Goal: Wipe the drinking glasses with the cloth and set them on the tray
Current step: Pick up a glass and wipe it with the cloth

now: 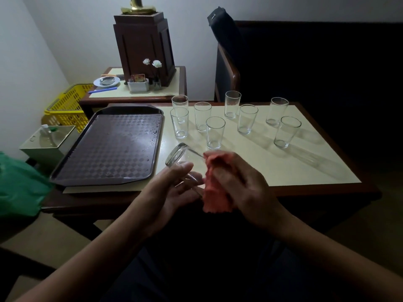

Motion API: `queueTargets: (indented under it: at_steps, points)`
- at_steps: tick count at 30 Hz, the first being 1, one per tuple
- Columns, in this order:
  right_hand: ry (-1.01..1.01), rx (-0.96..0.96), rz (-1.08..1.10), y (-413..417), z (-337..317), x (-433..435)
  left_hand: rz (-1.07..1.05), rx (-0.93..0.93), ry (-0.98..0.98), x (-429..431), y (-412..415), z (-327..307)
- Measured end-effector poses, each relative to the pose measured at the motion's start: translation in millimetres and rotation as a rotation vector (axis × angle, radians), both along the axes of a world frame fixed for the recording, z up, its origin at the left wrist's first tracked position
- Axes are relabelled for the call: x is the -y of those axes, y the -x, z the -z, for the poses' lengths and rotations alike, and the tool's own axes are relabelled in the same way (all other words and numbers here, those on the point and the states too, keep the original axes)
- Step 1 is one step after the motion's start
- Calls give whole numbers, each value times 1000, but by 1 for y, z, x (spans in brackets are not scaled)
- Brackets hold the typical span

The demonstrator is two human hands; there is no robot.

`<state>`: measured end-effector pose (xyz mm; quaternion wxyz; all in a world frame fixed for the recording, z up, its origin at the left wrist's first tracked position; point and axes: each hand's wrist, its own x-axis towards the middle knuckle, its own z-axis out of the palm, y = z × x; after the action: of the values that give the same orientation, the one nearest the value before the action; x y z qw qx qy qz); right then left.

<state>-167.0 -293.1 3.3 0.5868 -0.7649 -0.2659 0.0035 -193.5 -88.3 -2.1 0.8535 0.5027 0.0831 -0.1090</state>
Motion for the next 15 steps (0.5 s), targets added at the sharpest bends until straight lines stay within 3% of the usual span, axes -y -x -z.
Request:
queueTargets:
  at_steps: [2, 4, 8, 11, 13, 15]
  points:
    - [-290, -577, -70, -2, -4, -4, -1, 24, 12, 1, -1, 0]
    - [-376, -770, -36, -5, 0, -6, -2, 4, 48, 5, -1, 1]
    - [-653, -894, 245, -18, -2, -4, 24, -161, 155, 10, 3, -4]
    - [-723, -905, 316, -26, 1, 3, 93, -175, 161, 8, 4, -7]
    - [-692, -903, 279, -28, 4, 4, 201, -122, 31, 4, 4, -7]
    - [-618, -904, 150, -26, 2, 4, 329, -29, -280, -4, 4, -11]
